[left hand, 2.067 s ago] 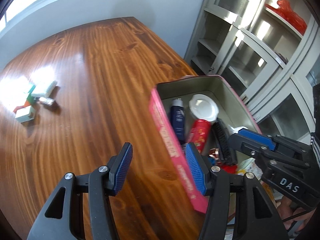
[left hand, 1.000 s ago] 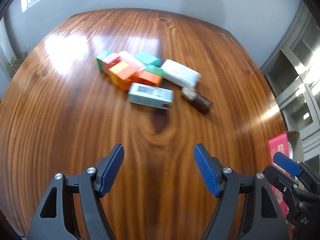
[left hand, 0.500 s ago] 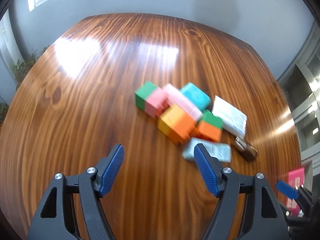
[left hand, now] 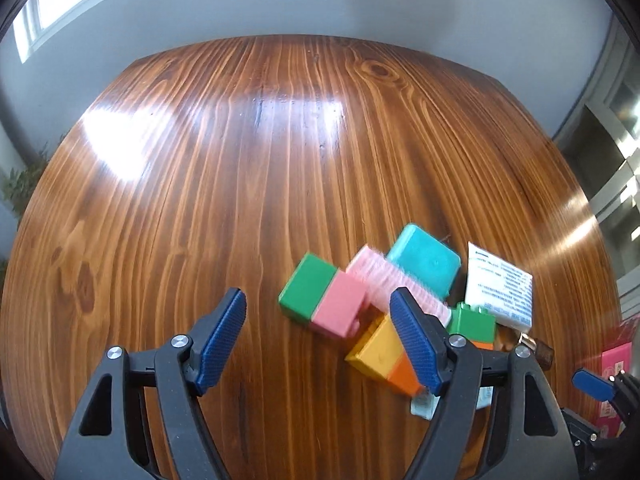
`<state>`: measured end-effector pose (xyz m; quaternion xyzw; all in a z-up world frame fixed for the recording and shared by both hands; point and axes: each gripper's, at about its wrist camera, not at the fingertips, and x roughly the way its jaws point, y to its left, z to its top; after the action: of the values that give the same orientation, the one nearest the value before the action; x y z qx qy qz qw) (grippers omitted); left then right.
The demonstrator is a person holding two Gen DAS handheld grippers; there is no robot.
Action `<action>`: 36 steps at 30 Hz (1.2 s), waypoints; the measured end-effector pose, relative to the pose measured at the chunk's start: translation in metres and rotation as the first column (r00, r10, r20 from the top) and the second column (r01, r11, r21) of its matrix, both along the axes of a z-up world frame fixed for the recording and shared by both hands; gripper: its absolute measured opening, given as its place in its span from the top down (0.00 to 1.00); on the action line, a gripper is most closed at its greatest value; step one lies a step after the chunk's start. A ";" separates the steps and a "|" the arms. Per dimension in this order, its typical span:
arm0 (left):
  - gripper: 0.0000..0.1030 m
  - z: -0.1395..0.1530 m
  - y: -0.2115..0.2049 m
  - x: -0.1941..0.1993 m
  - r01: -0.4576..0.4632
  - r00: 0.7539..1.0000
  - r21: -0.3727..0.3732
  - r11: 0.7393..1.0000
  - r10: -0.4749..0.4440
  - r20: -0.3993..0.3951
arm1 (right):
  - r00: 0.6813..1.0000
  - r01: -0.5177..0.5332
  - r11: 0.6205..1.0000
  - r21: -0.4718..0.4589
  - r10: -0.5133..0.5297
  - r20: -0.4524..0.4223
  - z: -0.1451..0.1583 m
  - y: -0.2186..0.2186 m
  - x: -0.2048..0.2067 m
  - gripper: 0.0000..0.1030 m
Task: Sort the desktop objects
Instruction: 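Move both open tools back toward the remaining Lego bricks and brush, then grasp the green-pink Lego brick with the left tool while the right tool grasps the brown bottle, then lift the green-pink brick and brown bottle and carry them over the tin box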
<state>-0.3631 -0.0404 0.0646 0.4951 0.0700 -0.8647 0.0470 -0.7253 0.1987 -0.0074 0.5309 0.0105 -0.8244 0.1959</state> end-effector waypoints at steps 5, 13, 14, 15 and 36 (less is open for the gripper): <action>0.24 -0.009 -0.007 -0.007 0.002 1.000 0.001 1.000 -0.002 0.025 | 1.000 0.002 1.000 0.018 -0.001 -0.014 -0.001 -0.005 -0.012 0.40; 0.24 -0.015 -0.011 -0.007 0.050 0.998 0.007 0.999 -0.050 0.025 | 1.000 0.006 0.999 0.031 -0.005 -0.018 -0.004 -0.009 -0.035 0.40; 0.24 -0.016 -0.010 -0.006 0.056 0.998 0.005 0.998 -0.057 0.027 | 1.000 0.006 0.999 0.032 -0.005 -0.017 -0.004 -0.009 -0.036 0.40; 0.24 -0.017 -0.010 -0.005 0.060 0.998 0.004 0.998 -0.061 0.029 | 1.000 0.005 0.999 0.032 -0.004 -0.017 -0.005 -0.010 -0.038 0.40; 0.54 -0.029 0.003 0.013 0.073 0.997 -0.036 0.997 -0.073 0.005 | 0.991 -0.116 0.982 0.151 0.125 -0.049 -0.024 -0.029 -0.037 0.78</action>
<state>-0.3497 -0.0378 0.0356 0.4980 0.0363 -0.8661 0.0244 -0.7626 0.1695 -0.0315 0.5179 0.1096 -0.8232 0.2051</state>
